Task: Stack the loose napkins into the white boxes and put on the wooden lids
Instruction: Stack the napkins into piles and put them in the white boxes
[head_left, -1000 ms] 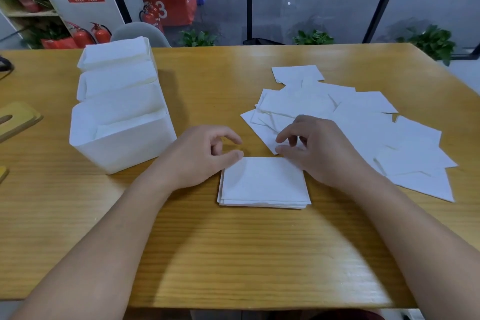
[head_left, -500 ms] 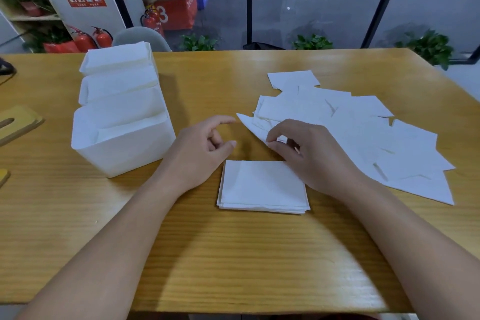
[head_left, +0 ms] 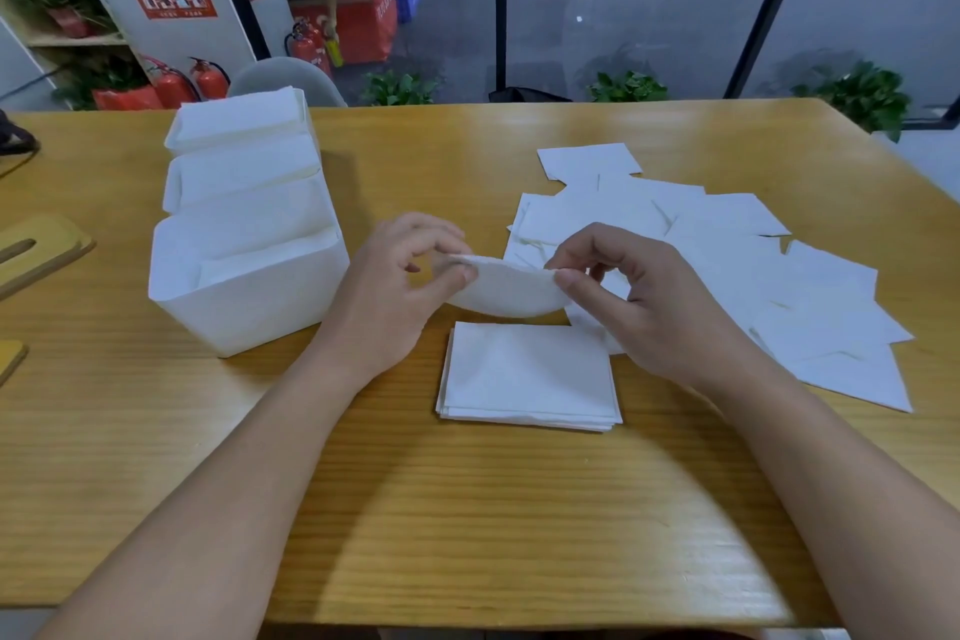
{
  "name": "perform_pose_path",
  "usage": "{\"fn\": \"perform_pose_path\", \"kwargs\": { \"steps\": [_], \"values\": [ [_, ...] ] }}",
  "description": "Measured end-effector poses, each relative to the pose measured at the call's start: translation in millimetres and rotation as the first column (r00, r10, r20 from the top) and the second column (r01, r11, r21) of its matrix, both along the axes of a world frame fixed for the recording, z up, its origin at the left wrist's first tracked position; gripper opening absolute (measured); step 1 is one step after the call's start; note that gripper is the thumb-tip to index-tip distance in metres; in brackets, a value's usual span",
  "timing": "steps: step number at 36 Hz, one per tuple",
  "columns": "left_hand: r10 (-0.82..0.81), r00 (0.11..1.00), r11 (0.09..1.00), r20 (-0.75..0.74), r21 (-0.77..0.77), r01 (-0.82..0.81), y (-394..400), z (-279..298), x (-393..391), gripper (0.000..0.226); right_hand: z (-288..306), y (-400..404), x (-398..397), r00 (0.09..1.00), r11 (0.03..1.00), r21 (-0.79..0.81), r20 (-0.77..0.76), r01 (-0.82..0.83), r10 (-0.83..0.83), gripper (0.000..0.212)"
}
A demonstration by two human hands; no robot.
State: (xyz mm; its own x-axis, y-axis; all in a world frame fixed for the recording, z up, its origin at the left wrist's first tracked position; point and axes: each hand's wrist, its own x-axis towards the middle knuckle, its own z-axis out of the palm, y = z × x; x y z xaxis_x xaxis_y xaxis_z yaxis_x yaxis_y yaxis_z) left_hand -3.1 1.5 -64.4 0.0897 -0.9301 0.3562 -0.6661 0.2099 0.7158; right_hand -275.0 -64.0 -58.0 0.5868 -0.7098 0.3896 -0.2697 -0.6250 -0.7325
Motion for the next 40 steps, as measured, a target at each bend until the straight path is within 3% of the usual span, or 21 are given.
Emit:
{"fn": "perform_pose_path", "kwargs": {
  "steps": [2,6,10,16,21,23,29,37,40],
  "values": [
    [-0.006,1.0,1.0,-0.021,-0.01,0.006,1,-1,-1,0.008,0,0,-1,1.0,1.0,0.01,0.004,0.011,-0.011,0.003],
    [-0.02,0.999,1.0,-0.033,0.004,0.02,1,-4,-2,0.011,-4,0,-1,0.996,0.997,-0.028,-0.048,0.075,-0.076,0.024],
    [-0.032,0.999,0.999,-0.031,-0.019,0.031,2,-5,-3,0.013,-8,-3,2,0.989,0.989,-0.033,-0.005,0.146,-0.146,0.003],
    [-0.005,0.986,0.993,-0.168,-0.121,-0.015,4,-4,-6,0.011,-2,-5,-3,0.975,0.982,0.005,0.119,0.189,-0.188,0.01],
    [-0.084,0.953,0.994,-0.291,-0.095,0.059,7,0,-10,0.009,10,-7,-7,0.97,0.987,0.092,0.191,0.131,-0.147,0.01],
    [-0.118,0.947,0.993,-0.299,-0.015,0.119,7,3,-7,0.009,14,-8,-11,0.981,0.977,0.188,0.143,0.101,-0.129,0.01],
    [-0.185,0.966,0.925,-0.179,0.3,0.233,7,3,1,0.014,13,-11,-20,0.98,0.903,0.423,-0.198,0.075,0.011,0.01],
    [-0.247,0.969,0.89,0.0,0.396,0.227,9,2,1,0.014,7,-9,-16,0.921,0.957,0.275,-0.39,0.095,0.02,0.008],
    [-0.195,0.979,0.92,0.067,0.357,0.159,8,1,5,0.013,8,-9,-17,0.929,0.972,0.205,-0.368,0.119,-0.037,0.01]
  ]
}}
